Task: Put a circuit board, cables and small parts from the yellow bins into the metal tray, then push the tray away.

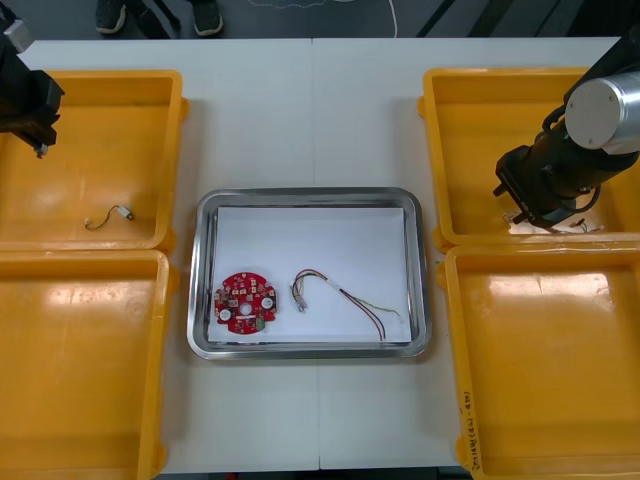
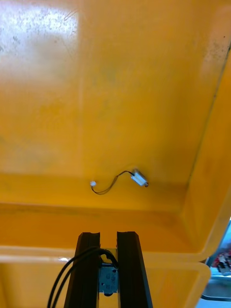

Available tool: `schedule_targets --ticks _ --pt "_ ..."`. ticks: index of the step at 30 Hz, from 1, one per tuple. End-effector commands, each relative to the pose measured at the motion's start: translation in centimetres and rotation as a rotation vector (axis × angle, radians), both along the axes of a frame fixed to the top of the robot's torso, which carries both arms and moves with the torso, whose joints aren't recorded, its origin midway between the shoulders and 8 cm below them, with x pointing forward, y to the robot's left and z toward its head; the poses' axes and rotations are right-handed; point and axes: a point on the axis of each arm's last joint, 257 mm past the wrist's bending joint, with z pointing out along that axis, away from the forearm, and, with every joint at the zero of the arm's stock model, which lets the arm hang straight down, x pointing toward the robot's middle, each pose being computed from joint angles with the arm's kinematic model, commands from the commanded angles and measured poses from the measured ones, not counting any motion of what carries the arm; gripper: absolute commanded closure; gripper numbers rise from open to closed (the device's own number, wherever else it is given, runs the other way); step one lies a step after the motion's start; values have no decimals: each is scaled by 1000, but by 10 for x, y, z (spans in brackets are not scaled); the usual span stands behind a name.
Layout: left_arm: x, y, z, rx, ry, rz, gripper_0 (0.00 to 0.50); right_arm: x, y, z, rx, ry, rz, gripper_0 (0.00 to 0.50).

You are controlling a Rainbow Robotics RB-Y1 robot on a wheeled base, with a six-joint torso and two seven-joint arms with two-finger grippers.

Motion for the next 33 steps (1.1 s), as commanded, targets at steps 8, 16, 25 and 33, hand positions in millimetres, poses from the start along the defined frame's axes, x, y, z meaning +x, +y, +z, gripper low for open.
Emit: schedule_targets --ticks 8,16,25,33 --pt "-23 -33 32 -7 -63 128 500 2 14 -2 85 -9 -57 30" --pt "-34 -75 13 -43 -87 167 500 2 14 -9 101 -5 -68 28" --pt "-35 -133 -1 -127 -114 161 500 3 19 -10 127 -3 -68 279" --pt "-37 -173 -14 -173 -140 142 500 3 20 -8 131 -4 -66 489"
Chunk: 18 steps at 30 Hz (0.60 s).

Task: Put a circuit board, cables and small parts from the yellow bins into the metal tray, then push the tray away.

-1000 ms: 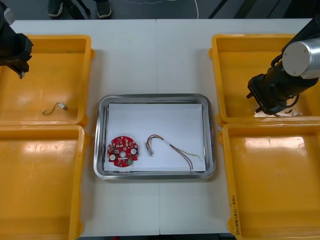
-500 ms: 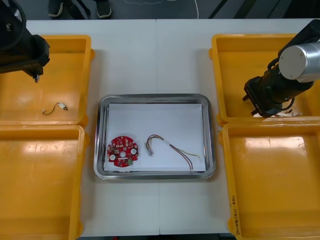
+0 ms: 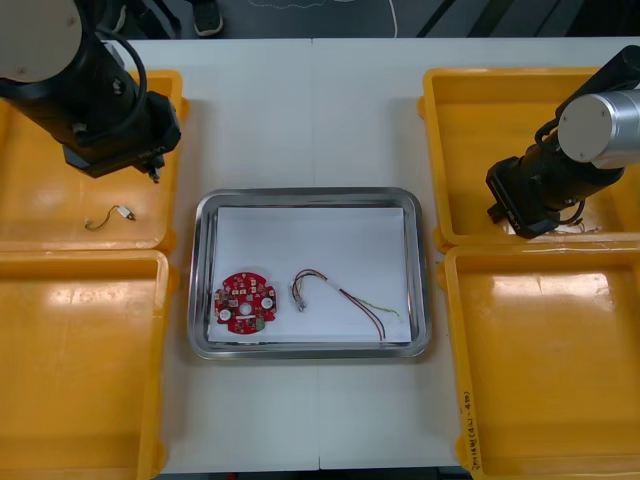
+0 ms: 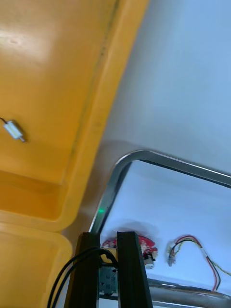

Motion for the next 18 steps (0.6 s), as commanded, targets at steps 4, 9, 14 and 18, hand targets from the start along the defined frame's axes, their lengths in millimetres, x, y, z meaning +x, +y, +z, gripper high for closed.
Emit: schedule_targets --ticks 4,9,14,18 --pt "-5 -37 -3 -36 -68 -35 500 9 5 16 42 -32 -25 500" --pt "-4 -41 -3 -37 -72 -44 500 16 7 31 39 -57 -10 500" --pt "-4 -38 -5 -33 -69 -44 500 25 7 53 18 -88 11 500" --pt "-7 -39 -16 -21 -55 -42 500 38 10 80 1 -141 38 500"
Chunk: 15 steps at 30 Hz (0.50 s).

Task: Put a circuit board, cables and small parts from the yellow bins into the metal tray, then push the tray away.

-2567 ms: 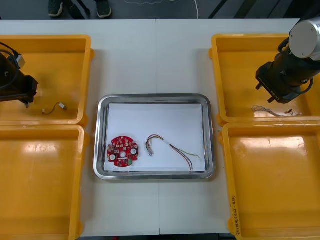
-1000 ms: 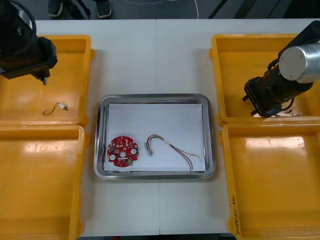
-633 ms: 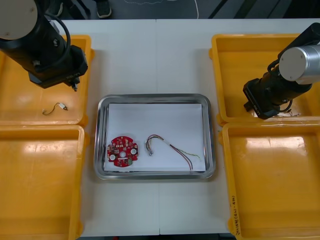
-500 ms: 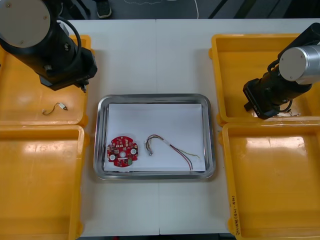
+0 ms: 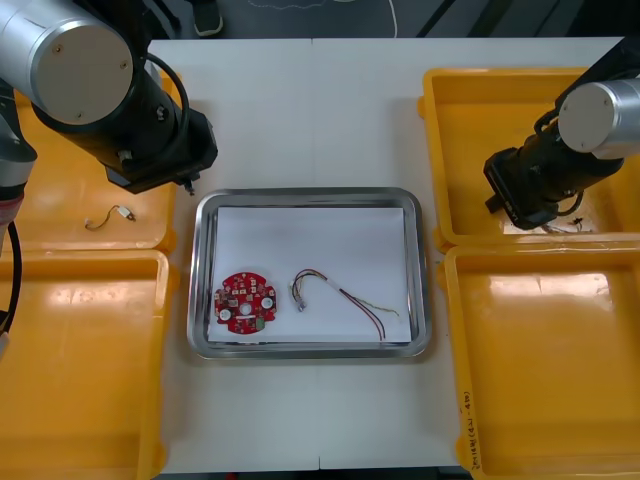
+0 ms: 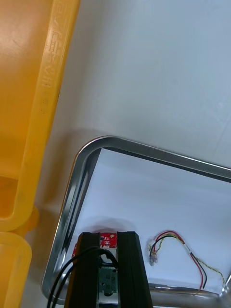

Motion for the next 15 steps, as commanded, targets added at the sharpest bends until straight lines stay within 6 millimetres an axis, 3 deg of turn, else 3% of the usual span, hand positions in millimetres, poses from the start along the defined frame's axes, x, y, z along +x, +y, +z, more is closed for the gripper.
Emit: schedule_targets --ticks 1,3,8,11,15 --pt "-3 -5 -2 3 -17 -13 500 30 4 67 -7 -120 28 500" --pt "-6 -6 -16 24 -1 -9 500 39 6 83 -18 -156 39 500" --pt "-13 -14 -41 23 13 10 500 55 8 102 -24 -232 48 500" --pt "-15 -20 -50 28 16 -6 500 64 5 100 -25 -258 46 500" --pt "-19 -26 -59 35 25 -25 500 71 5 84 -47 -263 56 500"
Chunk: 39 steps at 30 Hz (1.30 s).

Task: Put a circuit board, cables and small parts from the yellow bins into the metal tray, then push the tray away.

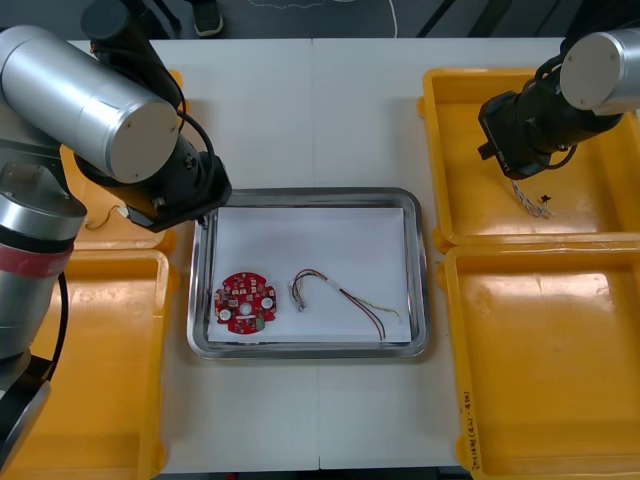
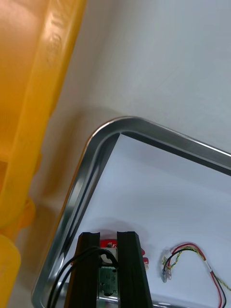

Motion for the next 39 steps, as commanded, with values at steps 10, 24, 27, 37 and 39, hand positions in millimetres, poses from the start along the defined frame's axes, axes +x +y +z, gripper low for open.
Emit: schedule_targets --ticks 10,24,27,37,39 --pt "-6 -33 -32 50 17 -144 500 21 -11 -4 -58 -47 23 500" --pt "11 -54 -53 34 1 -184 500 15 -7 -9 -49 -16 23 60" --pt "12 -55 -57 34 6 -187 500 15 -7 -4 -56 -10 27 46" --pt "17 -59 -70 51 4 -206 500 7 -17 24 -199 -1 205 28" --pt "18 -60 -73 52 5 -210 500 4 -22 25 -248 -5 277 28"
